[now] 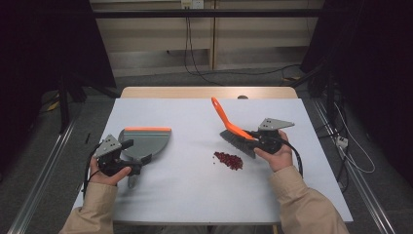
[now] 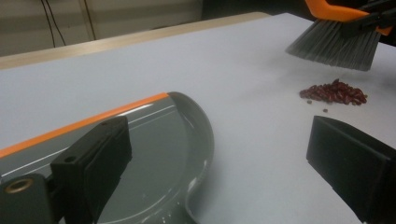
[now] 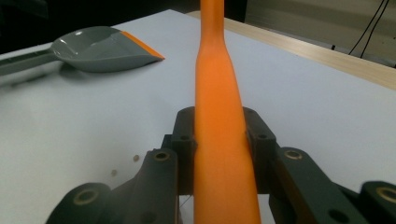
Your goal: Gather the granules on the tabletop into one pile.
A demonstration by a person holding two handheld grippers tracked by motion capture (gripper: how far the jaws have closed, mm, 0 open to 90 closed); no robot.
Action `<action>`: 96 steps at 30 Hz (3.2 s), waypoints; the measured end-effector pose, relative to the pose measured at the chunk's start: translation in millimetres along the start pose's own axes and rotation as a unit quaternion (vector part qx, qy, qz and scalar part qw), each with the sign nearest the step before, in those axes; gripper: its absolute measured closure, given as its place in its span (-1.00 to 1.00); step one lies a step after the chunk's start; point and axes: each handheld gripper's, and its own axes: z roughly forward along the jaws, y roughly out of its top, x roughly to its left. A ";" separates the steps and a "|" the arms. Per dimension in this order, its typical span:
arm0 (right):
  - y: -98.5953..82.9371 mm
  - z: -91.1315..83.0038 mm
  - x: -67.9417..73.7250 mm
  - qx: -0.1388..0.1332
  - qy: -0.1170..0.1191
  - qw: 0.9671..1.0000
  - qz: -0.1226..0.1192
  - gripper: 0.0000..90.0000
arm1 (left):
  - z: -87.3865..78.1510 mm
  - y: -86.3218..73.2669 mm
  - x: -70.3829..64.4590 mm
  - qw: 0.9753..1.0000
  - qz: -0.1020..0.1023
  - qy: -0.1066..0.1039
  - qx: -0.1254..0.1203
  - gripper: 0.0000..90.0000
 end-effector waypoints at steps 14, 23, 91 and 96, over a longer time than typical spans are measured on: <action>9.2 9.8 21.6 -0.023 -0.021 0.996 0.081 0.58 | 0.5 -1.8 1.1 1.000 -0.007 0.001 0.001 -0.86; 19.3 34.2 43.3 -0.056 -0.062 0.982 0.169 0.58 | 2.2 -2.7 1.7 1.000 -0.005 0.002 0.003 -0.86; 12.5 49.9 64.8 -0.022 -0.089 0.953 0.288 0.58 | 3.5 -2.4 2.3 1.000 -0.002 0.009 -0.005 -0.85; 17.0 61.1 58.9 -0.017 -0.092 0.954 0.284 0.58 | 2.3 -2.4 3.4 1.000 -0.005 0.010 -0.008 -0.85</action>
